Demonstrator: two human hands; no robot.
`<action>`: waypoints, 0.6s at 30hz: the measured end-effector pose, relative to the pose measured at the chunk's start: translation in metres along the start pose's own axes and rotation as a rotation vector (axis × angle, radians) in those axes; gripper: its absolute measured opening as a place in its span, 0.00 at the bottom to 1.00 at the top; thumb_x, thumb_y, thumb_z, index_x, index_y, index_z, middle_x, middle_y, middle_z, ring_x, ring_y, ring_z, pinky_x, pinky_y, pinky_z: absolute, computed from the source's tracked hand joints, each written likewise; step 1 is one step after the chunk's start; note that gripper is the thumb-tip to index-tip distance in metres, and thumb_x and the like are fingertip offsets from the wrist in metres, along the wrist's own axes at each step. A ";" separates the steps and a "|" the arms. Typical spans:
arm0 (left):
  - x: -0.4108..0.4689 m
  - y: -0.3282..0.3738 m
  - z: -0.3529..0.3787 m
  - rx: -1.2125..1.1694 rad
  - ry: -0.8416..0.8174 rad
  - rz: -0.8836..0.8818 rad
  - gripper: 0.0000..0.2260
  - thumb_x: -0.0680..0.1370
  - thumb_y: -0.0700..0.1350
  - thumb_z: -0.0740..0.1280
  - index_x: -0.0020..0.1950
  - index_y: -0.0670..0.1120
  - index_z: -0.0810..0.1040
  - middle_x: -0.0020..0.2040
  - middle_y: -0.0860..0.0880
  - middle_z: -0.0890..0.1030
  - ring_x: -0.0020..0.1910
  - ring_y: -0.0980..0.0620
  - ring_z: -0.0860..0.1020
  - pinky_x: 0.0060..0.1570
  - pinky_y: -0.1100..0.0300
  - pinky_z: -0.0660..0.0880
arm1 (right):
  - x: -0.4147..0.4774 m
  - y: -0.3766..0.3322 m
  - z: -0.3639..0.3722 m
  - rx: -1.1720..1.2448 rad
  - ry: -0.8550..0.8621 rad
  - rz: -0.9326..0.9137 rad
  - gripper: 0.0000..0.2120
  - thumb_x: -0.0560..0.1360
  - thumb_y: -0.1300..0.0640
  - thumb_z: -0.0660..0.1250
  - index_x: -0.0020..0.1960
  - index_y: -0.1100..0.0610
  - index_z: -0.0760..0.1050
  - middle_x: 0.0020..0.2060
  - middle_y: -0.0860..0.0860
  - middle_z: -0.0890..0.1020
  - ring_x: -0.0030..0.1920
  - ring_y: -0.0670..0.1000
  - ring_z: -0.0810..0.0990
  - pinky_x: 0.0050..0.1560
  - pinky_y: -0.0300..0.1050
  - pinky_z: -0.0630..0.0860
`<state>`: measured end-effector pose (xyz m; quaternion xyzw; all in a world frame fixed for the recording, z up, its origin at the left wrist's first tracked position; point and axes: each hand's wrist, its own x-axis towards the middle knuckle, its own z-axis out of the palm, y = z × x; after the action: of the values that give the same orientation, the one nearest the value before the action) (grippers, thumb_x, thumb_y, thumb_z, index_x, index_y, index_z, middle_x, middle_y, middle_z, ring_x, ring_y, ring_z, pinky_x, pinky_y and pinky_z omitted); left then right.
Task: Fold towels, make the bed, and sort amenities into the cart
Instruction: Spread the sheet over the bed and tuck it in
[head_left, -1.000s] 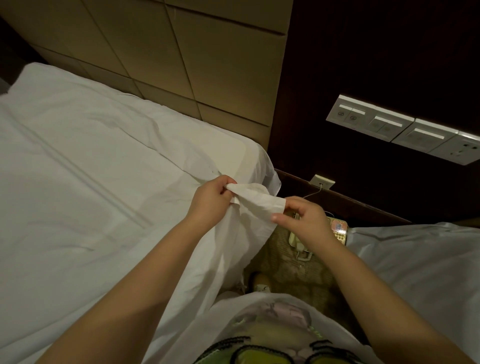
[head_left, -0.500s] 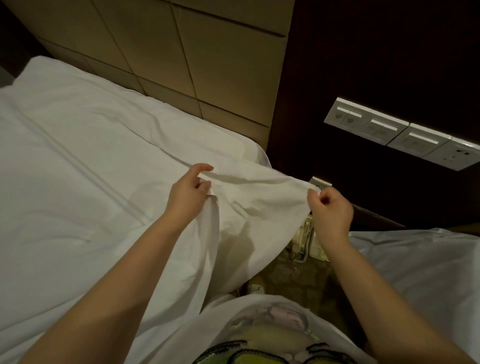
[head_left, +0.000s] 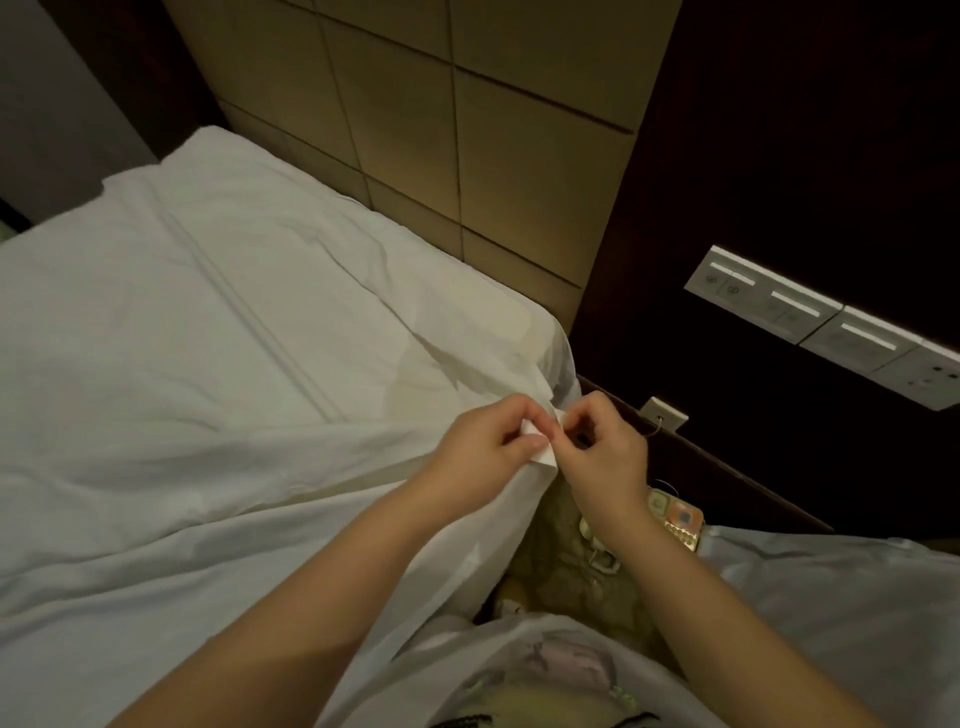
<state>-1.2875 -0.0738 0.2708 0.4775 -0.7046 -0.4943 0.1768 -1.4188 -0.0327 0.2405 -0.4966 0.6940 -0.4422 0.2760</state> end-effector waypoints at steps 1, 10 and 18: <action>-0.005 0.003 0.000 0.015 -0.021 0.009 0.05 0.79 0.44 0.65 0.48 0.55 0.74 0.36 0.55 0.75 0.35 0.60 0.72 0.40 0.64 0.71 | -0.004 -0.004 0.000 0.022 0.009 -0.003 0.13 0.74 0.58 0.70 0.39 0.45 0.67 0.35 0.43 0.74 0.37 0.37 0.74 0.36 0.27 0.69; -0.054 -0.002 -0.013 -0.052 0.066 0.040 0.07 0.78 0.38 0.65 0.45 0.49 0.78 0.44 0.49 0.83 0.47 0.52 0.82 0.55 0.52 0.78 | -0.047 -0.021 -0.009 0.074 -0.188 -0.092 0.11 0.76 0.59 0.67 0.48 0.44 0.69 0.43 0.39 0.76 0.45 0.34 0.76 0.42 0.25 0.71; -0.051 0.002 -0.008 0.449 0.284 0.349 0.06 0.76 0.41 0.68 0.49 0.43 0.84 0.43 0.47 0.75 0.44 0.51 0.73 0.41 0.66 0.66 | -0.047 -0.020 -0.017 0.017 -0.207 -0.191 0.10 0.77 0.58 0.65 0.54 0.47 0.68 0.44 0.35 0.74 0.45 0.35 0.75 0.44 0.25 0.73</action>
<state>-1.2580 -0.0351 0.2874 0.4408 -0.8356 -0.2167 0.2458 -1.4071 0.0144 0.2632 -0.6011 0.6076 -0.4188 0.3068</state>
